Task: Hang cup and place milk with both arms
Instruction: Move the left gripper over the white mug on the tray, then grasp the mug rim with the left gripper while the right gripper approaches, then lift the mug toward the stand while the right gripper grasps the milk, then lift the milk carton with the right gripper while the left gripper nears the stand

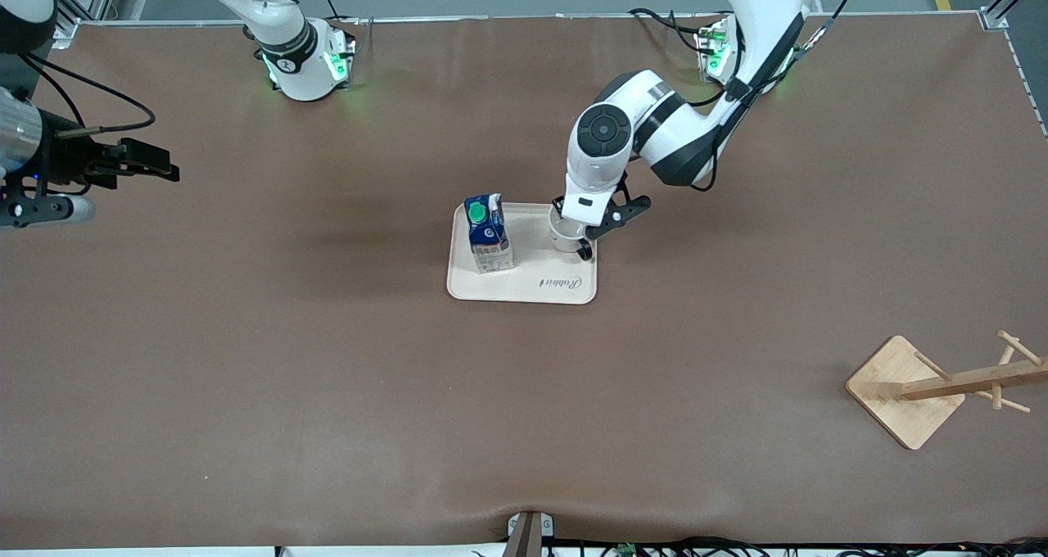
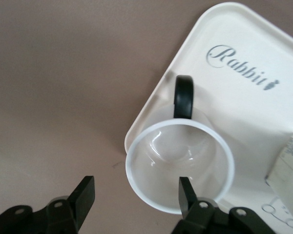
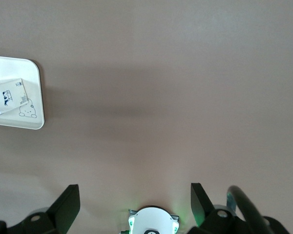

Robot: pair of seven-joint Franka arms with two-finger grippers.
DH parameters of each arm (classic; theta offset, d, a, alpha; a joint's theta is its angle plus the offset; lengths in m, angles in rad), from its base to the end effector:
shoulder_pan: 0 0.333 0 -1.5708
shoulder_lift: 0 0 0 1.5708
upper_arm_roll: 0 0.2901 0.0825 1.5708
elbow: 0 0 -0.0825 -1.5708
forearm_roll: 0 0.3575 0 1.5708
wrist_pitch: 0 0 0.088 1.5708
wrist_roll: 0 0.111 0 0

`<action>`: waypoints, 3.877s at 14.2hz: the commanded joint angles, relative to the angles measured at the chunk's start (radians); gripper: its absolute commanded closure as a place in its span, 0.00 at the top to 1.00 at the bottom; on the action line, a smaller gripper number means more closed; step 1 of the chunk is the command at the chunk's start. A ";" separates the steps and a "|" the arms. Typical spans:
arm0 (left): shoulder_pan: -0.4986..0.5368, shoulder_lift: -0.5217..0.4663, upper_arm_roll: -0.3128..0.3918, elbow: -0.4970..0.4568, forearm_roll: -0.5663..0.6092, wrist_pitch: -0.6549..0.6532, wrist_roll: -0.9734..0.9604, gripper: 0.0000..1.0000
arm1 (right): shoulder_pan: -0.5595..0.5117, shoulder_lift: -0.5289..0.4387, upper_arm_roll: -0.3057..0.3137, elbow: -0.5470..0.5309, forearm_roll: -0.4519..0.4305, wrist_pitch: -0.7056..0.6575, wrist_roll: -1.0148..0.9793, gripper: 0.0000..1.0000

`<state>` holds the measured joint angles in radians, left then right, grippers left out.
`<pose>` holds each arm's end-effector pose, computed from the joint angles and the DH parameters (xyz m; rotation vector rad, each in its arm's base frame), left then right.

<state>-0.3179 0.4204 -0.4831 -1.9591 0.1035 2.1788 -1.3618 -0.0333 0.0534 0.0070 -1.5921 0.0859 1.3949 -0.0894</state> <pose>0.4035 -0.4001 0.2615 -2.9517 -0.7800 0.2591 0.5184 -0.0030 0.5450 -3.0166 -0.1019 0.3720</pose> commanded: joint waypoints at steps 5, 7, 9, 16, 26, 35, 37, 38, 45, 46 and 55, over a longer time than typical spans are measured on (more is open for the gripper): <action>-0.012 0.067 0.000 -0.004 0.079 0.073 -0.094 0.63 | -0.005 0.020 0.015 0.012 0.023 -0.037 0.017 1.00; -0.013 0.070 0.000 -0.004 0.079 0.088 -0.094 0.51 | 0.032 0.019 0.018 0.017 0.035 -0.054 0.017 1.00; -0.013 0.078 0.001 -0.003 0.079 0.088 -0.094 0.36 | 0.081 0.017 0.018 0.023 0.072 -0.059 0.017 1.00; 0.000 0.049 0.000 0.022 0.085 0.084 -0.085 0.00 | 0.255 0.026 0.016 0.049 0.158 -0.025 0.123 1.00; 0.152 -0.285 0.003 0.049 0.071 -0.129 0.218 0.00 | 0.441 0.179 0.016 0.047 0.294 0.133 0.471 1.00; 0.377 -0.316 0.005 0.236 0.070 -0.444 0.766 0.00 | 0.555 0.289 0.015 0.021 0.291 0.268 0.551 1.00; 0.440 -0.315 0.006 0.265 0.070 -0.458 0.873 0.00 | 0.592 0.293 0.015 -0.052 0.290 0.373 0.551 1.00; 0.471 -0.315 0.006 0.276 0.070 -0.459 0.929 0.00 | 0.610 0.289 0.015 -0.109 0.290 0.459 0.551 1.00; 0.683 -0.273 0.009 0.348 0.076 -0.453 1.299 0.00 | 0.656 0.289 0.015 -0.157 0.295 0.598 0.577 1.00; 0.712 -0.261 0.009 0.351 0.074 -0.452 1.325 0.00 | 0.656 0.289 0.015 -0.158 0.293 0.602 0.576 1.00; 0.754 -0.125 0.078 0.514 0.084 -0.430 1.639 0.00 | 0.702 0.290 0.011 -0.246 0.276 0.814 0.576 1.00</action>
<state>0.4413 0.2611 -0.4107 -1.5060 0.1714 1.7565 0.2218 0.6516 0.3615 0.0300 -1.8174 0.3570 2.1946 0.4736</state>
